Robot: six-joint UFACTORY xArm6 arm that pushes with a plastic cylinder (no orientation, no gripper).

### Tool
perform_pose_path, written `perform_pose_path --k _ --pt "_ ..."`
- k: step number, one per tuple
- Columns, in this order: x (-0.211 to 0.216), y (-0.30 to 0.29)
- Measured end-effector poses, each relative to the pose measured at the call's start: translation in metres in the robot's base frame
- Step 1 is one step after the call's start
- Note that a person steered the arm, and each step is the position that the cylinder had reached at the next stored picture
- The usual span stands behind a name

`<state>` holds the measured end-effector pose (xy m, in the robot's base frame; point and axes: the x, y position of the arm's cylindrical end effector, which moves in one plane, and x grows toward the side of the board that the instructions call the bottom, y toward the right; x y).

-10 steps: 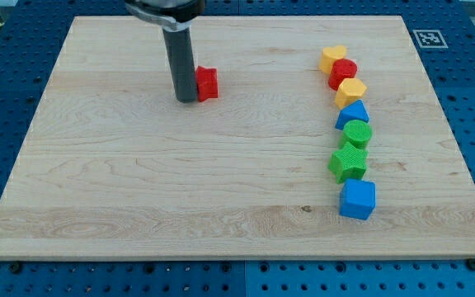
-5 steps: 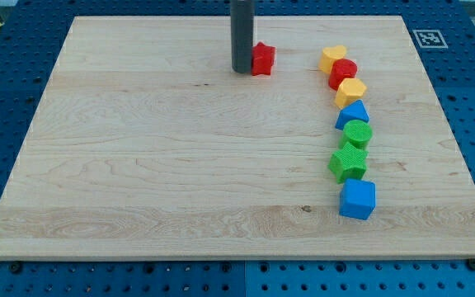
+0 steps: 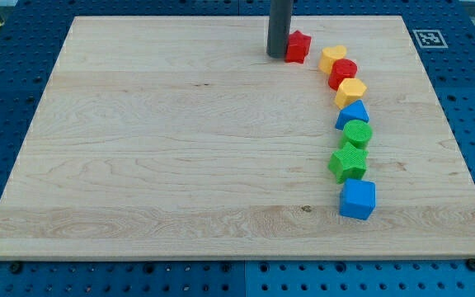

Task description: Move the red star into the yellow heart

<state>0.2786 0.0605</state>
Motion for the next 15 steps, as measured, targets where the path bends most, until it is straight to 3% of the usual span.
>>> perform_pose_path --k 4,9,13,15 --pt "-0.005 -0.031" --pt "0.003 0.043" --pt "-0.014 0.041" --pt "0.009 0.032"
